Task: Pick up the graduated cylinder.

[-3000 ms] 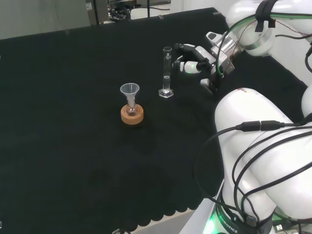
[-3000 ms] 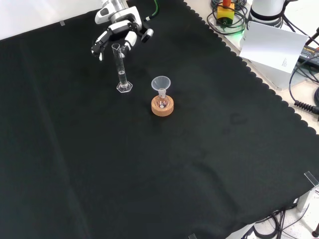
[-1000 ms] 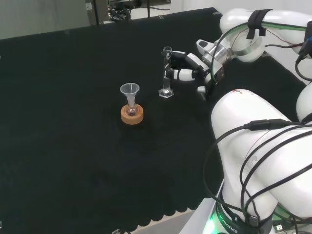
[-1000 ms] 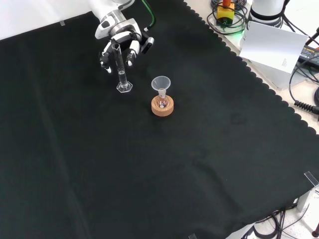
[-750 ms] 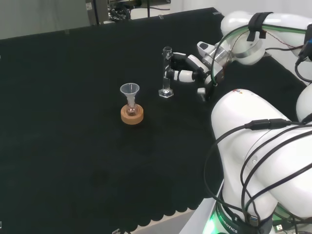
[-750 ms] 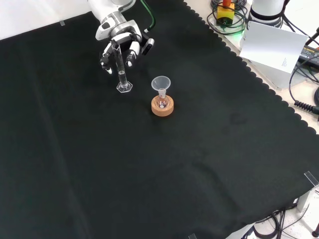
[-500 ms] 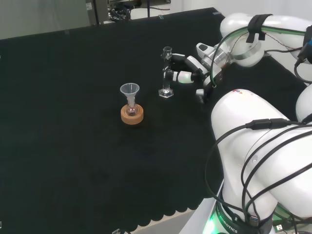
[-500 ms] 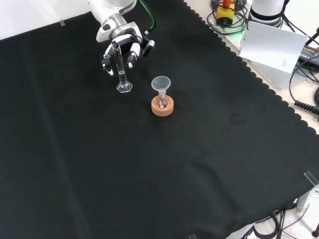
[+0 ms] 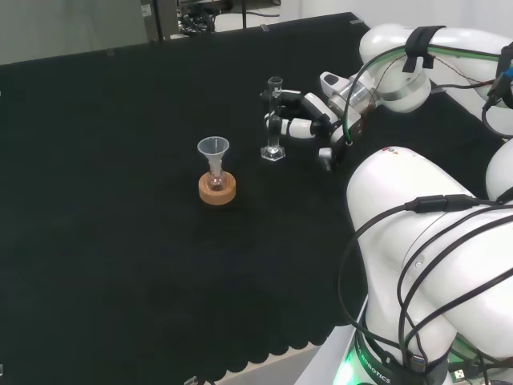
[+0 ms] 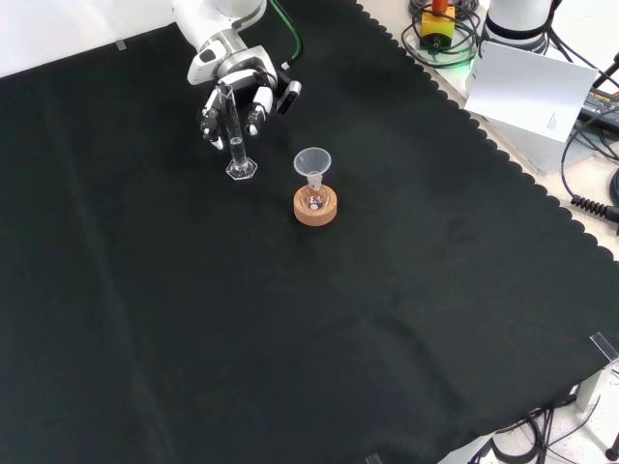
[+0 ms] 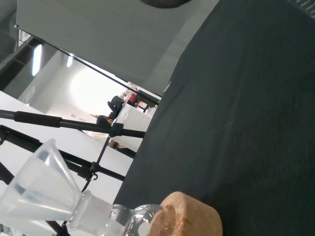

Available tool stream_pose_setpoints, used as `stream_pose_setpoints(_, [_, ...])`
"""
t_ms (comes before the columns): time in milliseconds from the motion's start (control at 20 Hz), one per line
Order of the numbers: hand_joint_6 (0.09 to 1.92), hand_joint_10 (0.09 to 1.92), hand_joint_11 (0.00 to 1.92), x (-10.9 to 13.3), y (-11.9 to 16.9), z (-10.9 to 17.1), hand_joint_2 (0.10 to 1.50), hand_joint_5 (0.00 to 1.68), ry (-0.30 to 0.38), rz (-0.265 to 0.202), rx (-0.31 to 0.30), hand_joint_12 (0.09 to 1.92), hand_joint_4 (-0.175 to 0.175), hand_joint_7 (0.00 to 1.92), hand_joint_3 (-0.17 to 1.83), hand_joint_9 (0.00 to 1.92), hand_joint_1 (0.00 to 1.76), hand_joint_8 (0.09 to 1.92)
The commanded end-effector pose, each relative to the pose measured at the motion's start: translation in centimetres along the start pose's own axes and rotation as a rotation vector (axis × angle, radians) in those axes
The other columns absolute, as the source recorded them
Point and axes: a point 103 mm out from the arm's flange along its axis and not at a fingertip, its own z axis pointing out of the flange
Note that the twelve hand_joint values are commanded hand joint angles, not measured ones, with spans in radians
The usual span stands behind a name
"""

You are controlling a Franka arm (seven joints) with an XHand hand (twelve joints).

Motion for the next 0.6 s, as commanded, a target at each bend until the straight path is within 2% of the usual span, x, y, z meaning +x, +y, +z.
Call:
stream_pose_setpoints(50, [0.37, 0.35, 0.64, -0.19, -0.02, 0.25, 1.06, 0.62, -0.002, 0.008, -0.003, 1.14, 0.002, 0.59, -0.17, 0.90, 1.13, 0.55])
stream_pose_setpoints(250, [0.49, 0.33, 0.67, 0.01, -0.19, 0.09, 1.08, 0.61, 0.014, 0.000, -0.025, 1.13, 0.003, 0.61, -0.17, 0.93, 1.14, 0.55])
stream_pose_setpoints(600, [0.53, 0.33, 0.70, -0.23, -0.16, 0.30, 1.08, 0.61, 0.020, 0.003, -0.035, 1.12, 0.003, 0.62, -0.17, 0.95, 1.14, 0.55])
